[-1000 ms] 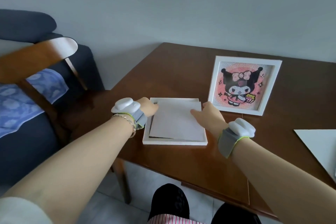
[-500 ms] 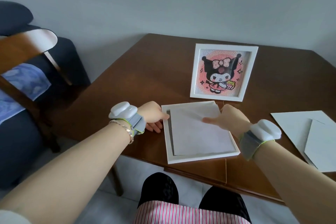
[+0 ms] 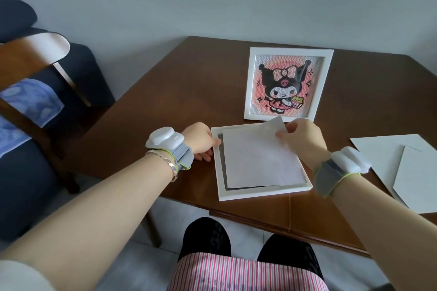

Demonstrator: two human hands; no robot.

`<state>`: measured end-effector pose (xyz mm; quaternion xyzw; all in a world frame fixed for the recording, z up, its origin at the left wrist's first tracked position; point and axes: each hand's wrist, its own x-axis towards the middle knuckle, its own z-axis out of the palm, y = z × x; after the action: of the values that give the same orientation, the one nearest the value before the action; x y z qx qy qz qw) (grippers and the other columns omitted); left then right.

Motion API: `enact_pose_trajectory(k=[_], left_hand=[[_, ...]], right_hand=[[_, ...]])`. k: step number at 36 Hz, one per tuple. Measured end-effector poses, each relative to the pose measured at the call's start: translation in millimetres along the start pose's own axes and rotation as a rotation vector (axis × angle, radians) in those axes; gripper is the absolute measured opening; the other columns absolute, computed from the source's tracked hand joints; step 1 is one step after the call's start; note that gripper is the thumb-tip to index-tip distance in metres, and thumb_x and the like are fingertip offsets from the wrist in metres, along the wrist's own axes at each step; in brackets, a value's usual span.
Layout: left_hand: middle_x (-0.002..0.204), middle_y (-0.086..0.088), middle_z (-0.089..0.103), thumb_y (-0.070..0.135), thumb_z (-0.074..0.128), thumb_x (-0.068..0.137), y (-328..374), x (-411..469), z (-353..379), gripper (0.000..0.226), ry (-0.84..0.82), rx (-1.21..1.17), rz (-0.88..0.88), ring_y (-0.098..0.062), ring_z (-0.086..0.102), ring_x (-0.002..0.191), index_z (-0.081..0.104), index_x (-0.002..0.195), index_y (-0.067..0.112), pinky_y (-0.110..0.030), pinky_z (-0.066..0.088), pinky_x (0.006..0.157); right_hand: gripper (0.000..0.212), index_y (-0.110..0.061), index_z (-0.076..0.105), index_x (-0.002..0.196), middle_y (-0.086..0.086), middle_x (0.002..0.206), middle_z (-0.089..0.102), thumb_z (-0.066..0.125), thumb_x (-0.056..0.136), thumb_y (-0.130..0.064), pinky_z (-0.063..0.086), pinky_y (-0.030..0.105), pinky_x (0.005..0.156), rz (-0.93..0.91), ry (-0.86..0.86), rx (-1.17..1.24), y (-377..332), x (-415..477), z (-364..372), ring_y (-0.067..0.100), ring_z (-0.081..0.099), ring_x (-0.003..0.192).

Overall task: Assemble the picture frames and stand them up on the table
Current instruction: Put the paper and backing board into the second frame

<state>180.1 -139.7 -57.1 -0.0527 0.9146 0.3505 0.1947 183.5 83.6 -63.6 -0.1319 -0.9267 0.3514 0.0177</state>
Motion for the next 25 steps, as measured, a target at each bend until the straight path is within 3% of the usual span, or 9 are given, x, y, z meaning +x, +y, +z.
enact_pose_trajectory(k=[3,6,8,10,14,17,25], left_hand=[[0.082,-0.004,0.059,0.035,0.058,0.088,0,-3,5,0.023,0.249,0.225,0.094,-0.024,0.062,0.075,0.050,0.088,0.013,-0.032,0.046,0.061],[0.106,-0.006,0.053,0.044,0.057,0.086,2,-8,15,0.039,0.443,0.363,0.284,-0.025,0.052,0.098,0.050,0.108,0.013,-0.037,0.048,0.077],[0.125,-0.007,0.048,0.049,0.056,0.084,5,-11,18,0.052,0.355,0.376,0.393,-0.025,0.046,0.117,0.049,0.121,0.014,-0.037,0.045,0.095],[0.146,-0.006,0.035,0.057,0.056,0.082,8,-13,21,0.072,0.176,0.433,0.430,-0.024,0.035,0.134,0.039,0.137,0.013,-0.037,0.031,0.109],[0.161,0.001,-0.001,0.072,0.050,0.074,8,-12,22,0.098,-0.111,0.658,0.353,-0.022,0.005,0.148,0.011,0.150,0.024,-0.046,0.004,0.120],[0.161,0.002,-0.008,0.074,0.050,0.073,6,-8,22,0.099,-0.139,0.704,0.341,-0.021,-0.001,0.149,0.005,0.150,0.030,-0.046,-0.002,0.119],[0.161,0.002,-0.003,0.073,0.054,0.071,1,-8,22,0.104,-0.104,0.678,0.371,-0.022,-0.006,0.148,0.008,0.150,0.024,-0.047,0.008,0.119]], right_hand=[[0.031,-0.006,0.059,0.118,0.015,0.115,0.063,0.056,0.090,-0.020,0.045,0.030,0.073,0.042,0.074,0.218,-4,4,-7,0.032,0.061,0.100],[0.036,-0.005,0.054,0.125,0.014,0.118,0.059,0.054,0.092,-0.020,0.046,0.034,0.079,0.101,0.192,0.386,-4,9,-17,0.034,0.059,0.108],[0.035,-0.004,0.053,0.124,0.016,0.117,0.059,0.053,0.092,-0.018,0.046,0.036,0.083,0.137,0.252,0.445,-1,11,-24,0.034,0.058,0.109],[0.034,-0.004,0.054,0.122,0.016,0.122,0.059,0.053,0.091,-0.017,0.046,0.036,0.087,0.167,0.291,0.469,3,13,-29,0.033,0.057,0.111],[0.032,-0.006,0.056,0.121,0.013,0.123,0.060,0.053,0.091,-0.017,0.046,0.036,0.089,0.191,0.304,0.471,6,17,-34,0.032,0.057,0.111],[0.032,-0.007,0.057,0.121,0.012,0.123,0.061,0.052,0.091,-0.017,0.044,0.033,0.084,0.206,0.306,0.476,8,17,-33,0.031,0.058,0.110],[0.036,-0.007,0.055,0.124,0.015,0.123,0.060,0.056,0.090,-0.019,0.049,0.037,0.088,0.213,0.193,0.469,4,15,-27,0.034,0.059,0.108]])
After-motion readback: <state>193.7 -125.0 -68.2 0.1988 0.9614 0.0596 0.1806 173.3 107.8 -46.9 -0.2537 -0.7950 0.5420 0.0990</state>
